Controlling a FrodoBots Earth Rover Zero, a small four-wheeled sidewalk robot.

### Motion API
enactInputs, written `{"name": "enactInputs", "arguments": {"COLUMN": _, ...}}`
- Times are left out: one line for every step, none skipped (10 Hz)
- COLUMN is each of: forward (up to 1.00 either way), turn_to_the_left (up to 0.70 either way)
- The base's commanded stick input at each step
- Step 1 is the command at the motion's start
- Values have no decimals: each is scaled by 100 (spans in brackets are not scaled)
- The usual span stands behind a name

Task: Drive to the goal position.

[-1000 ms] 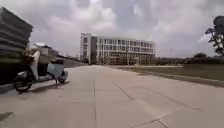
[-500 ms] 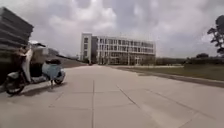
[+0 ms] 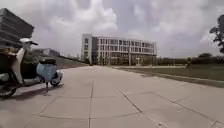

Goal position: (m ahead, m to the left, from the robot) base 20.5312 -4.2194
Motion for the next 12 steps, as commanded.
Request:
{"name": "enactInputs", "arguments": {"forward": 50, "turn_to_the_left": -2}}
{"name": "enactInputs", "arguments": {"forward": 50, "turn_to_the_left": -2}}
{"name": "enactInputs", "arguments": {"forward": 50, "turn_to_the_left": -2}}
{"name": "enactInputs", "arguments": {"forward": 50, "turn_to_the_left": -2}}
{"name": "enactInputs", "arguments": {"forward": 50, "turn_to_the_left": -2}}
{"name": "enactInputs", "arguments": {"forward": 50, "turn_to_the_left": -2}}
{"name": "enactInputs", "arguments": {"forward": 50, "turn_to_the_left": -2}}
{"name": "enactInputs", "arguments": {"forward": 50, "turn_to_the_left": -2}}
{"name": "enactInputs", "arguments": {"forward": 50, "turn_to_the_left": -2}}
{"name": "enactInputs", "arguments": {"forward": 50, "turn_to_the_left": 25}}
{"name": "enactInputs", "arguments": {"forward": 50, "turn_to_the_left": 48}}
{"name": "enactInputs", "arguments": {"forward": 50, "turn_to_the_left": 48}}
